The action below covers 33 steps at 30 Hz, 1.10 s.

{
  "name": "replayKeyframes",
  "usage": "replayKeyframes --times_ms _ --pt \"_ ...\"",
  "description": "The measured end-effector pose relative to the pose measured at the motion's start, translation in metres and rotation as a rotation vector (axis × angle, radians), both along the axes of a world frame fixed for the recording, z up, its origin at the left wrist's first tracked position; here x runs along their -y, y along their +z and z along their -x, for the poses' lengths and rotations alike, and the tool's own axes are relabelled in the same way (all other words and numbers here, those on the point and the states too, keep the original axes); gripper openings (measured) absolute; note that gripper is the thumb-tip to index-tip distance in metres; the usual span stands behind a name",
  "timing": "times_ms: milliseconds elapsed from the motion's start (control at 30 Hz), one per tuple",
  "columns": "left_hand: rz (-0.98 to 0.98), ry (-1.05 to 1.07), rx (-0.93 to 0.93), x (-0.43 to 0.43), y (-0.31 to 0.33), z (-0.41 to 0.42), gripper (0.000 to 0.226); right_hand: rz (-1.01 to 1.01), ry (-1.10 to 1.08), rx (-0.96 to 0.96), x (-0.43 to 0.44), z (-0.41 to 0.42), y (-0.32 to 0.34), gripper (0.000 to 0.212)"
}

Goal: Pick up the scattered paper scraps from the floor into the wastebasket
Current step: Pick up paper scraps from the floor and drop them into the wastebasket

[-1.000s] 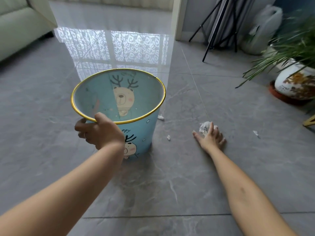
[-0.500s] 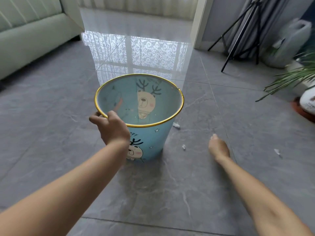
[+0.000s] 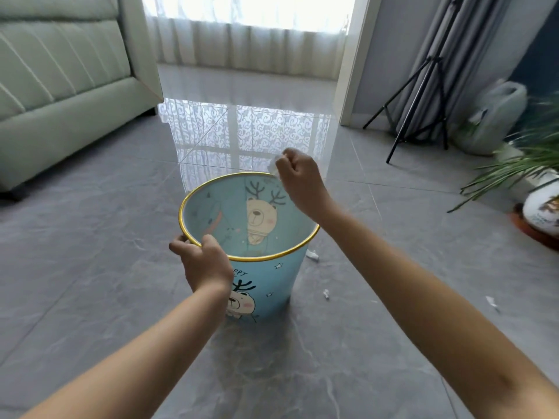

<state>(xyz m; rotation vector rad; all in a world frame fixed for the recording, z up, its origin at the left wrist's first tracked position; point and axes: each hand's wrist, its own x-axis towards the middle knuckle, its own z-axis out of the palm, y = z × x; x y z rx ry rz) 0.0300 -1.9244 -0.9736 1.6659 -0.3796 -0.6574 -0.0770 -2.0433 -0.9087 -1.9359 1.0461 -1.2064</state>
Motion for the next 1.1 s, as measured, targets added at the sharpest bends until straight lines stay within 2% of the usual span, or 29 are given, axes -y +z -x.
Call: replayKeyframes --times_ms 67,167,233,300,400,533,567,600,667,733,800,900,1000,1100 --pt "-0.008 0.007 0.004 -0.001 0.0 0.0 0.019 -0.107 0.074 -0.241 -0.001 -0.006 -0.004 0.032" --pt "-0.017 0.025 0.005 0.001 0.0 -0.001 0.014 -0.163 0.176 -0.658 -0.008 -0.001 -0.007 0.052" --pt "-0.018 0.035 0.012 0.002 -0.001 -0.001 0.014 -0.152 0.208 -0.854 -0.012 0.006 -0.01 0.05" --pt "-0.009 0.045 0.013 0.003 -0.001 0.0 0.018 -0.072 0.176 -0.851 -0.015 0.015 -0.018 0.044" --pt "-0.006 0.06 0.01 0.006 -0.002 -0.001 0.031 0.091 0.022 -0.667 -0.016 0.027 -0.028 0.044" --pt "0.041 0.08 -0.011 0.012 -0.001 0.0 0.031 0.061 -0.186 -0.078 -0.019 0.056 -0.054 0.049" --pt "0.062 0.085 -0.019 0.014 -0.002 -0.001 0.028 0.028 -0.3 0.02 -0.021 0.066 -0.07 0.046" --pt "0.092 0.098 -0.023 0.017 -0.002 -0.002 0.027 -0.029 -0.403 0.026 -0.025 0.076 -0.089 0.046" --pt "0.152 0.132 -0.018 0.022 -0.005 -0.005 0.031 -0.225 -0.461 -0.239 -0.033 0.097 -0.138 0.056" --pt "0.198 0.161 -0.018 0.028 -0.007 -0.006 0.034 -0.406 -0.354 -0.614 -0.045 0.114 -0.191 0.067" --pt "0.234 0.167 -0.044 0.032 -0.005 -0.004 0.035 -0.444 -0.249 -0.853 -0.056 0.123 -0.226 0.064" --pt "0.261 0.158 -0.036 0.039 -0.007 -0.009 0.036 -0.417 -0.201 -0.915 -0.053 0.116 -0.248 0.062" --pt "0.273 0.119 0.065 0.044 -0.015 -0.023 0.037 -0.398 -0.204 -0.951 -0.022 0.107 -0.246 0.062" --pt "0.313 0.072 0.091 0.049 -0.023 -0.03 0.033 -0.431 -0.159 -1.052 0.016 0.105 -0.242 0.062"
